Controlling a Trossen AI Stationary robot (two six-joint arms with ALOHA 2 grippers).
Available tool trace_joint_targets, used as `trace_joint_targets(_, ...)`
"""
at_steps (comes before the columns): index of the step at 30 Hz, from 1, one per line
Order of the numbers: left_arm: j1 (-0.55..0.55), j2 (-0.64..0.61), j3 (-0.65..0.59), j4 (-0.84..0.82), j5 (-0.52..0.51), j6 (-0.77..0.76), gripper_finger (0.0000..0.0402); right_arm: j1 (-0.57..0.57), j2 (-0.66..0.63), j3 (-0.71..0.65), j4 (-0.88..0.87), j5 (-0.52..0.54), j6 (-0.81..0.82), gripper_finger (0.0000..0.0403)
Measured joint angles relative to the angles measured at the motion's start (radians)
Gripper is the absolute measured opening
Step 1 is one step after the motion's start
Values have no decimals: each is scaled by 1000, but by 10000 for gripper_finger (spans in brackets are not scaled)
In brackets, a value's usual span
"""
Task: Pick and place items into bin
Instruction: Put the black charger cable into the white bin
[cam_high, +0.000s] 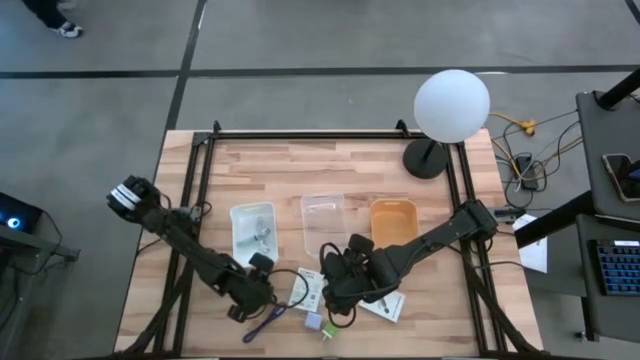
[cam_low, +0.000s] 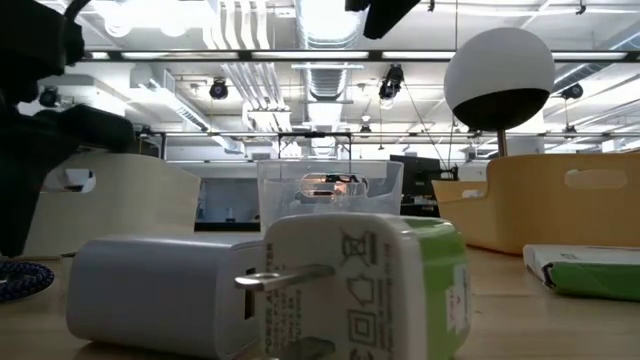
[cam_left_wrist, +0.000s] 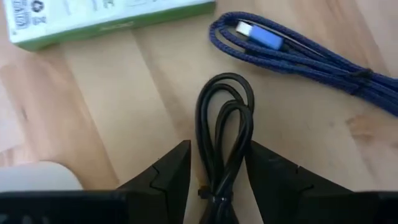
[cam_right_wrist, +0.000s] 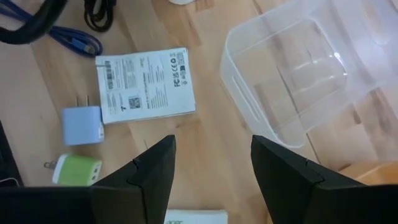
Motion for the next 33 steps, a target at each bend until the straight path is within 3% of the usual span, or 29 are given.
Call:
trace_joint_targets(7,1,10,1,5,-13,0,117,7,0,-35,-2,1,19,194)
trace_joint_targets(14,3,4,12,-7,20,23,12,9,0,-64,-6,1,65,194)
trace_joint_targets(21,3,-14,83,-80,30,20,5,9,0,-60,-3,3,77,194)
trace_joint_targets(28,5,-73,208,-216,-28,16,3,15,0,-59,-1,13,102,194)
trace_joint_targets(31,15,-123,265,-294,-87,-81,2,19,0,-58,-2,14,141,194)
trace_joint_targets(33,42,-173,293,-376,-140,-272,2,20,0,-57,-6,30,205,194)
